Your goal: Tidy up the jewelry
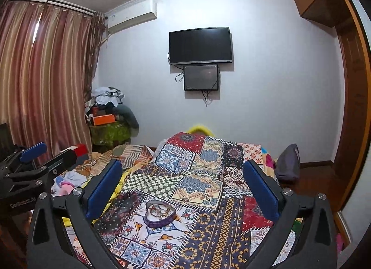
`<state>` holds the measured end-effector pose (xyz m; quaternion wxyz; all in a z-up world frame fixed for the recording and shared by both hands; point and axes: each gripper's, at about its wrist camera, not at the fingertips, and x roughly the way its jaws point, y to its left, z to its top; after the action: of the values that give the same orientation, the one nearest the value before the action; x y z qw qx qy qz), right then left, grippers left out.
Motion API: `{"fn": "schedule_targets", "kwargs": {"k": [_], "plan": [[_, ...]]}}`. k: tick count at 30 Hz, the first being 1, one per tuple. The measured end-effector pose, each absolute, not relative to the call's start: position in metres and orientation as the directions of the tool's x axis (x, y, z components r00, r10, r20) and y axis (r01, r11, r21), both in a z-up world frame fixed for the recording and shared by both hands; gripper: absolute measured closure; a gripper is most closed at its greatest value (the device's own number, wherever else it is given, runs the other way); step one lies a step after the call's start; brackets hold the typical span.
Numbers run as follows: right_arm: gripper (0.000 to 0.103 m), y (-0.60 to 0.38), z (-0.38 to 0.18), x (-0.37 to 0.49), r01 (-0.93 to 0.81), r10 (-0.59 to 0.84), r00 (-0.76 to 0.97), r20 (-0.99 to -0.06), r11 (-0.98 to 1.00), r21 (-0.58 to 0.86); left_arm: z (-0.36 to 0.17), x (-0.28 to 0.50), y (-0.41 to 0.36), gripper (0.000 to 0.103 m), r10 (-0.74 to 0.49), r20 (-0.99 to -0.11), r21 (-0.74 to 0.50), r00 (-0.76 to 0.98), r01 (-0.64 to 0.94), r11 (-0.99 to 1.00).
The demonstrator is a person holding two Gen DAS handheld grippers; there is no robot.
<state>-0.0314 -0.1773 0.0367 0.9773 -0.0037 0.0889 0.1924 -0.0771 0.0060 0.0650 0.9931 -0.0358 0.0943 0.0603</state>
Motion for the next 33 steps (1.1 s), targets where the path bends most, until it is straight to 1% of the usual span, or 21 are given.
{"fn": "schedule_targets", "kwargs": {"k": [13, 33], "plan": [[0.0, -0.1789, 0.0386, -0.0324, -0.373, 0.37, 0.911, -0.181, 0.928, 0.021, 0.0657, -0.074, 0.001, 0.001, 0.118, -0.197, -0.045, 0.973, -0.129, 0.991], [0.0, -0.1815, 0.0384, -0.0309, -0.37, 0.368, 0.911, -0.186, 0.929, 0.024, 0.0655, -0.0694, 0.0013, 0.001, 0.09, -0.215, -0.064, 0.972, -0.106, 0.992]]}}
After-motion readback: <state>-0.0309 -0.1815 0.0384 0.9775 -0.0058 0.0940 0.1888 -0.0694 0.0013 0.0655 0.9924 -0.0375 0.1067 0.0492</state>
